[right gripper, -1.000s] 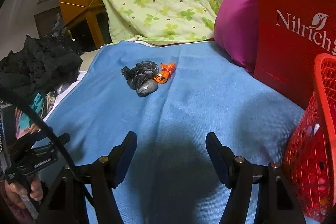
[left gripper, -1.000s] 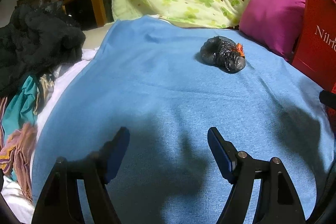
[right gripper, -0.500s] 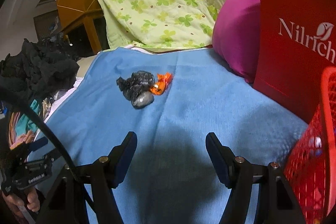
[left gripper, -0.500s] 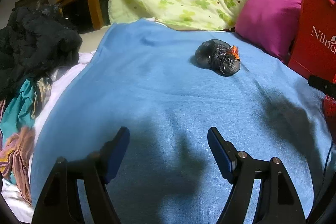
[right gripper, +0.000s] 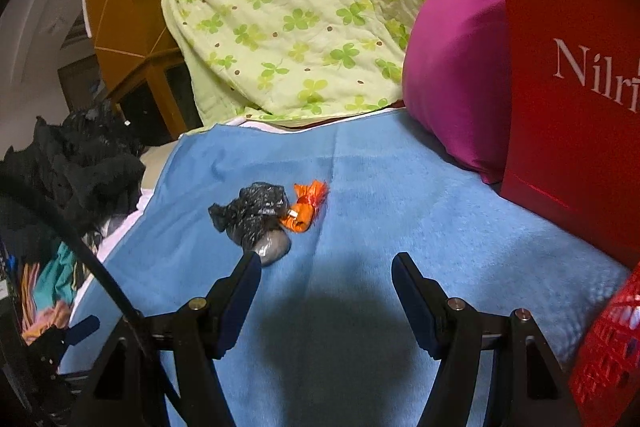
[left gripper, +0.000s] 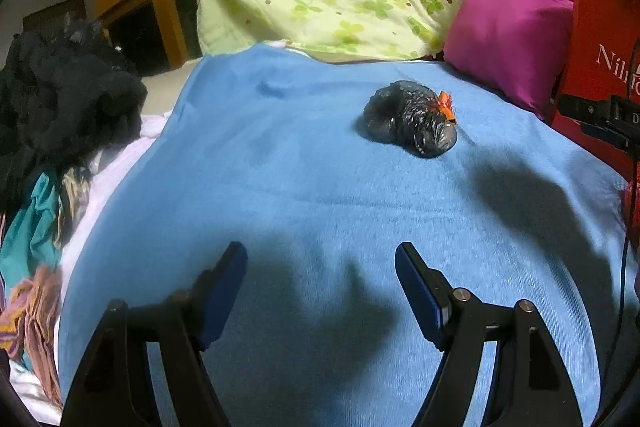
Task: Collect trash
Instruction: 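Move both open tools back over the black bag on the blanket, then grasp the black bag body with the left tool while the right tool grasps its orange tie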
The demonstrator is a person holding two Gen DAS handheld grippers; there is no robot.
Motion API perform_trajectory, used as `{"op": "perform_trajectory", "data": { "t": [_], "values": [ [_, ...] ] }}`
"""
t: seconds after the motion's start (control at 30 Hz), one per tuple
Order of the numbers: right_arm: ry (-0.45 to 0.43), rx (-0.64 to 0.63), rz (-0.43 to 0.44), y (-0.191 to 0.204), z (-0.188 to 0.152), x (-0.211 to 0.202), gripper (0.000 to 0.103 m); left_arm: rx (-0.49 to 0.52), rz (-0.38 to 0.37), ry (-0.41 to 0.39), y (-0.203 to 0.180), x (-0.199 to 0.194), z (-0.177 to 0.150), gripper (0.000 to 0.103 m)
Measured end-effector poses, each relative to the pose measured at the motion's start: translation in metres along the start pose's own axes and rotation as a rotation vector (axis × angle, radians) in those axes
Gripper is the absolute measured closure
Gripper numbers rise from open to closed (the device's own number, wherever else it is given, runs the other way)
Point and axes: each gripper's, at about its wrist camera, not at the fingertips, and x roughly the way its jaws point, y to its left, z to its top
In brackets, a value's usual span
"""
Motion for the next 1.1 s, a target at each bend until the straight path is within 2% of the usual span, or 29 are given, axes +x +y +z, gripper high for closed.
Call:
{"op": "perform_trajectory", "data": {
  "t": [0.7,1.1],
  "values": [
    [0.012,0.053,0.023,-0.008,0.017,0.038,0.032,0.091,-0.029,-0.026,-0.031,0.035,0.036,0.026],
    [0.032,0.056,0.019,-0.009,0.024,0.064,0.032,0.051,-0.104,-0.005,-0.037,0.067,0.059,0.026]
  ]
}}
